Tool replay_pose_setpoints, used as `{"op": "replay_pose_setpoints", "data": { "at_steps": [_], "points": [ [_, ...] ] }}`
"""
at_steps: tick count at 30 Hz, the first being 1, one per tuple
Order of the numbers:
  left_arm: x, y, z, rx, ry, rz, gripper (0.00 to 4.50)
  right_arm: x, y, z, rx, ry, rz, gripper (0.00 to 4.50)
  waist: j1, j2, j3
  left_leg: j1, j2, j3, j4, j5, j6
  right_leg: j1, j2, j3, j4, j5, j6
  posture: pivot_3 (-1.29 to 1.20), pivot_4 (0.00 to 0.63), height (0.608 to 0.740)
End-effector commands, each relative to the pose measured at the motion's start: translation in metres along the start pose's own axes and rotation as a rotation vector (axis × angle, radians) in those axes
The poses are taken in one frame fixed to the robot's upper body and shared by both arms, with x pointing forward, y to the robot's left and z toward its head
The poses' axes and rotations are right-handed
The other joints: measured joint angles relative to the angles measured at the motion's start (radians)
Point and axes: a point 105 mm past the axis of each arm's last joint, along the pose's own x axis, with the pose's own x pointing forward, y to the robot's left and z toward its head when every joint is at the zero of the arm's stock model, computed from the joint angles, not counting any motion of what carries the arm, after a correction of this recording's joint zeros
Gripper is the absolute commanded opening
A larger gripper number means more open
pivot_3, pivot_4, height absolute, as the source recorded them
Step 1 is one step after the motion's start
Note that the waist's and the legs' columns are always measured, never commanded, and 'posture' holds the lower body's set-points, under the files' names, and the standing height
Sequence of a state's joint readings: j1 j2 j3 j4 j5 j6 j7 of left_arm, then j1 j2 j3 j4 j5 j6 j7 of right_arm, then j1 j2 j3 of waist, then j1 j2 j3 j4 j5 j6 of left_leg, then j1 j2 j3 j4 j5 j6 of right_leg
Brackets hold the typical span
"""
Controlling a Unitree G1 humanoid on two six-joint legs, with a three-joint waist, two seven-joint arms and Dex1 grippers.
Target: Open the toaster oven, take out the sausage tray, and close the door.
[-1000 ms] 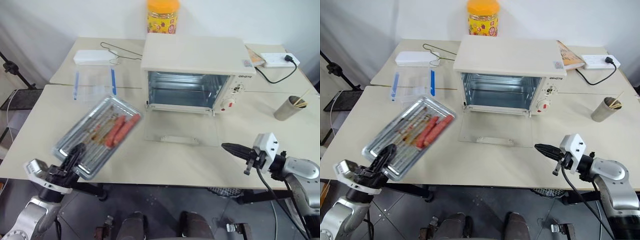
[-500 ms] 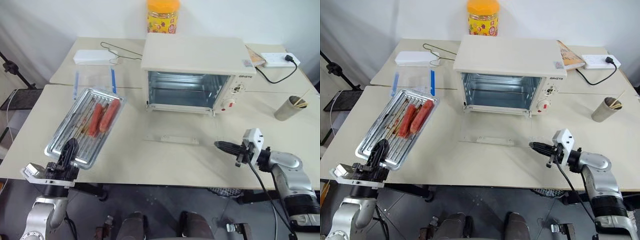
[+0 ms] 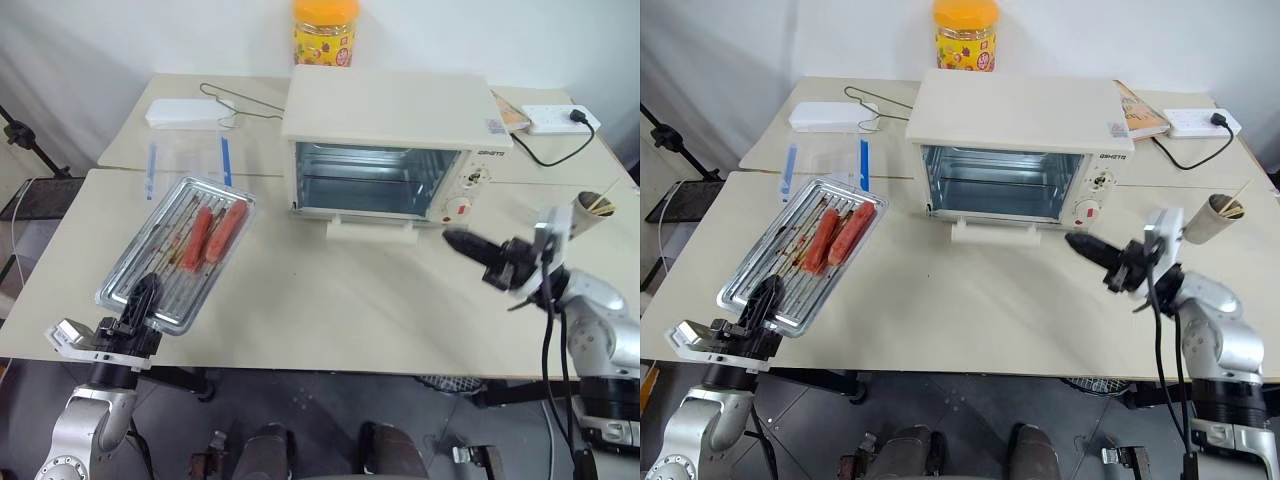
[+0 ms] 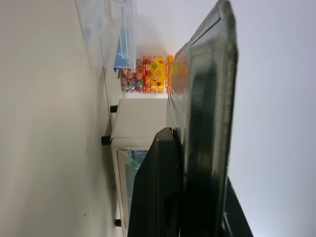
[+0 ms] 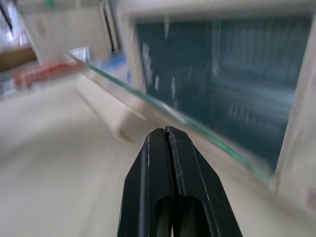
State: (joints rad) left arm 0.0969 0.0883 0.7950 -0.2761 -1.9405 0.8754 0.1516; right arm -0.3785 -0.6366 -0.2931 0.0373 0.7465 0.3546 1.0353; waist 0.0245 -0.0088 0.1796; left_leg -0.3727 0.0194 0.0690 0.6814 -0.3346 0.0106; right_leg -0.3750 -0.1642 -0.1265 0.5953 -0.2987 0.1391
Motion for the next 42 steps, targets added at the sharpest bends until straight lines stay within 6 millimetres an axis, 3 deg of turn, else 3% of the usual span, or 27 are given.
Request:
{"op": "replay_pose_setpoints", "data": {
  "at_steps": [1,4,6,12,17,21,27,31,37,42],
  "points": [
    [0.003,-0.016,-0.002,0.036,0.050,-0.053,0.00,0.008,0.011,0.031,0.005,-0.090,0.033,0.04,0.001,0.000,0.000,0.000,0.000,0.000,0.000,0.000,0.000,0.000,0.000,0.000,0.000,0.000,0.000,0.00,0.150,0.740],
    [0.005,-0.021,-0.008,0.083,0.150,-0.062,0.00,0.011,0.023,0.049,-0.002,-0.076,0.061,0.20,0.001,0.000,0.000,-0.002,0.000,0.000,0.000,-0.001,0.001,-0.001,0.000,-0.001,-0.001,0.000,0.000,0.00,0.150,0.740],
    [0.006,-0.023,-0.011,0.098,0.229,-0.077,0.00,0.002,0.036,0.041,-0.065,0.013,0.091,0.64,0.005,0.001,0.000,-0.003,0.000,-0.001,0.000,-0.001,0.001,-0.001,0.000,-0.001,-0.001,0.000,0.000,0.00,0.150,0.740],
    [0.011,-0.020,-0.021,0.103,0.462,-0.065,0.00,-0.028,0.051,0.020,-0.206,0.183,0.083,2.75,0.003,0.000,0.000,-0.003,-0.002,0.001,0.000,-0.003,0.003,0.000,0.000,0.001,-0.004,0.000,0.000,0.00,0.150,0.740],
    [0.030,-0.009,-0.042,0.048,0.667,-0.020,0.00,-0.056,0.057,0.014,-0.255,0.215,0.054,4.48,0.003,0.001,0.000,-0.001,-0.002,0.003,0.000,-0.003,0.003,-0.001,0.000,0.004,-0.002,0.000,0.001,0.00,0.150,0.740],
    [0.055,0.002,-0.064,-0.001,0.781,0.028,0.00,-0.073,0.060,0.013,-0.204,0.232,-0.006,4.48,0.004,0.001,0.000,0.000,-0.002,0.003,0.000,-0.003,0.003,-0.001,0.000,0.004,-0.002,0.001,0.001,0.00,0.150,0.740],
    [0.074,0.013,-0.092,-0.069,0.895,0.068,0.00,-0.089,0.077,0.006,-0.175,0.280,-0.042,4.48,0.003,0.000,0.000,0.000,-0.002,0.003,-0.002,-0.003,0.003,-0.001,0.000,0.004,-0.002,0.001,0.002,0.00,0.150,0.740],
    [0.092,0.028,-0.135,-0.021,1.055,0.132,0.00,-0.104,0.090,0.006,-0.148,0.319,-0.099,4.48,0.030,0.001,0.000,0.000,-0.004,0.004,-0.001,-0.002,0.003,0.000,0.000,0.005,-0.002,0.002,0.003,0.00,0.150,0.740],
    [0.094,0.039,-0.163,0.037,1.223,0.165,0.00,-0.115,0.101,0.010,-0.150,0.346,-0.137,4.48,0.027,0.000,0.000,0.000,-0.004,0.009,-0.002,-0.003,0.004,-0.001,0.000,0.009,-0.005,0.004,0.007,0.00,0.150,0.740],
    [0.101,0.049,-0.178,0.057,1.255,0.183,0.00,-0.123,0.107,0.009,-0.136,0.361,-0.161,4.48,0.036,0.001,0.000,0.001,-0.004,0.014,-0.002,-0.003,0.004,-0.001,0.000,0.010,-0.006,0.004,0.007,0.00,0.150,0.740]
  ]
}}
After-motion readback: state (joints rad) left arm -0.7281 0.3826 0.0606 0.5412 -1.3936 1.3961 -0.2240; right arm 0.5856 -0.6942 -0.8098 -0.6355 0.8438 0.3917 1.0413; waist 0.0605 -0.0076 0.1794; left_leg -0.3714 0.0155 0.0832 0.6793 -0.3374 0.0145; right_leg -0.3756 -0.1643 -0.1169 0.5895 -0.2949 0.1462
